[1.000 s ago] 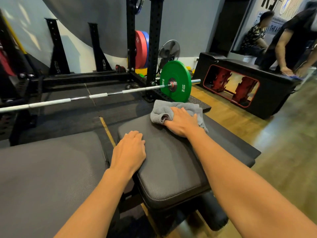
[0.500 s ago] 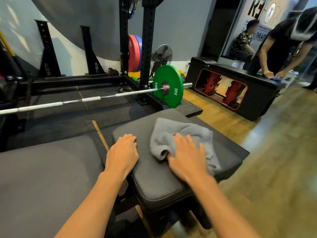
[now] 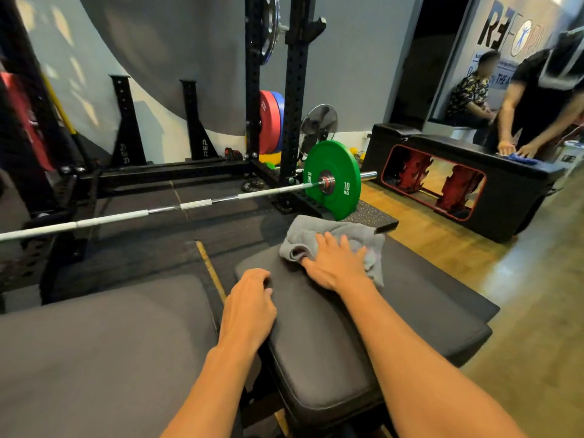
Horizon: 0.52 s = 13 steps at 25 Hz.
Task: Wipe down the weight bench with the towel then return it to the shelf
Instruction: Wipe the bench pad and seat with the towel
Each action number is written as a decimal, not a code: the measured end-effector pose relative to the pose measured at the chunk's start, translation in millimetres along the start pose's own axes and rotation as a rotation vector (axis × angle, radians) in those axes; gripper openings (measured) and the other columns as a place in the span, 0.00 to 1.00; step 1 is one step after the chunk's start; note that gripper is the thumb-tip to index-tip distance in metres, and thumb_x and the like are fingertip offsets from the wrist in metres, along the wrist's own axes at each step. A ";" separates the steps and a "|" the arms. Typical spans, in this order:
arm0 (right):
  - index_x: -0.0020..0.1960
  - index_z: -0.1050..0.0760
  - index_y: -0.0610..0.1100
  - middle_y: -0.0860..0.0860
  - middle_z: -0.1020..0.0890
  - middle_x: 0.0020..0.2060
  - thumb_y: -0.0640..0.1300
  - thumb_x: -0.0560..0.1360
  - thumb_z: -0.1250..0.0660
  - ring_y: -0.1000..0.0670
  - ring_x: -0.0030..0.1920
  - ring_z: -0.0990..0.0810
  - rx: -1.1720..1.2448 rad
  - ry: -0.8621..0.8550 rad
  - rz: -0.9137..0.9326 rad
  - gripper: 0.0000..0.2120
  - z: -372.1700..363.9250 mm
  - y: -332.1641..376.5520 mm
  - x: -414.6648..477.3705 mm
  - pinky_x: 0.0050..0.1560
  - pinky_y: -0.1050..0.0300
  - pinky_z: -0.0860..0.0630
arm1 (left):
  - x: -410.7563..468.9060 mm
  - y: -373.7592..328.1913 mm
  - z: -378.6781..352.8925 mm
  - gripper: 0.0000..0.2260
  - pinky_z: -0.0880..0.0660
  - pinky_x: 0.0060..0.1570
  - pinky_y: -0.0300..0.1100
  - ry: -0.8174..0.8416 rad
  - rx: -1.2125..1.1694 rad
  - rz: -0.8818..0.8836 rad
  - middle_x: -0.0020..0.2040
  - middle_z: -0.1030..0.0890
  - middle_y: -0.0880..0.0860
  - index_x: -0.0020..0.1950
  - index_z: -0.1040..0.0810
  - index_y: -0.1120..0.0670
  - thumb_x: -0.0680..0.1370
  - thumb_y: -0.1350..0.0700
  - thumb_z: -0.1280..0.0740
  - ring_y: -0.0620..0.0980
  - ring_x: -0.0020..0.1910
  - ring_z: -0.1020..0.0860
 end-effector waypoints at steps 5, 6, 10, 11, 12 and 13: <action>0.79 0.49 0.50 0.53 0.46 0.80 0.56 0.78 0.43 0.47 0.80 0.52 0.055 -0.043 0.260 0.33 -13.8 49.7 -45.1 0.75 0.34 0.57 | 3.1 0.1 12.0 0.10 0.37 0.34 0.44 -0.089 -0.222 0.148 0.47 0.25 0.53 0.48 0.36 0.51 0.75 0.66 0.40 0.58 0.44 0.25; 0.80 0.49 0.51 0.54 0.45 0.80 0.56 0.78 0.43 0.49 0.80 0.52 0.072 -0.060 0.267 0.33 -13.1 40.3 -63.2 0.76 0.37 0.57 | 2.0 -1.3 13.7 0.09 0.37 0.33 0.45 -0.083 -0.229 0.139 0.45 0.26 0.52 0.46 0.37 0.50 0.76 0.62 0.40 0.56 0.41 0.26; 0.79 0.50 0.55 0.64 0.47 0.77 0.65 0.71 0.50 0.57 0.79 0.54 0.066 -0.097 0.369 0.38 -9.4 -22.5 -147.5 0.78 0.47 0.58 | 0.0 -2.6 6.9 0.03 0.30 0.43 0.51 -0.013 -0.055 0.042 0.52 0.26 0.52 0.50 0.31 0.51 0.79 0.54 0.41 0.57 0.47 0.24; 0.78 0.48 0.58 0.67 0.47 0.75 0.68 0.69 0.50 0.59 0.78 0.53 0.081 -0.082 0.371 0.39 -5.4 -39.3 -159.1 0.78 0.50 0.56 | 0.2 -2.7 2.7 0.06 0.28 0.44 0.51 0.008 0.038 0.004 0.55 0.27 0.53 0.52 0.29 0.53 0.80 0.54 0.42 0.59 0.48 0.23; 0.77 0.46 0.60 0.68 0.46 0.75 0.69 0.68 0.48 0.61 0.78 0.52 0.096 -0.064 0.352 0.39 -0.6 -54.1 -158.1 0.77 0.52 0.54 | 0.3 -2.7 -0.1 0.08 0.27 0.44 0.51 0.020 0.114 -0.023 0.56 0.28 0.54 0.53 0.27 0.55 0.81 0.53 0.43 0.59 0.48 0.23; 0.75 0.43 0.61 0.67 0.41 0.75 0.70 0.67 0.45 0.59 0.78 0.49 0.100 -0.064 0.323 0.38 1.4 -64.9 -146.2 0.76 0.51 0.49 | -0.9 -3.3 -0.2 0.10 0.27 0.44 0.51 0.023 0.170 -0.026 0.57 0.29 0.54 0.54 0.27 0.56 0.82 0.52 0.44 0.59 0.48 0.22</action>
Point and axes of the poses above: each hand's wrist, its own x-axis towards the middle knuckle, its own z-axis out of the back of the hand, y = z × x, the point moved 1 cm from there along x, towards the middle knuckle
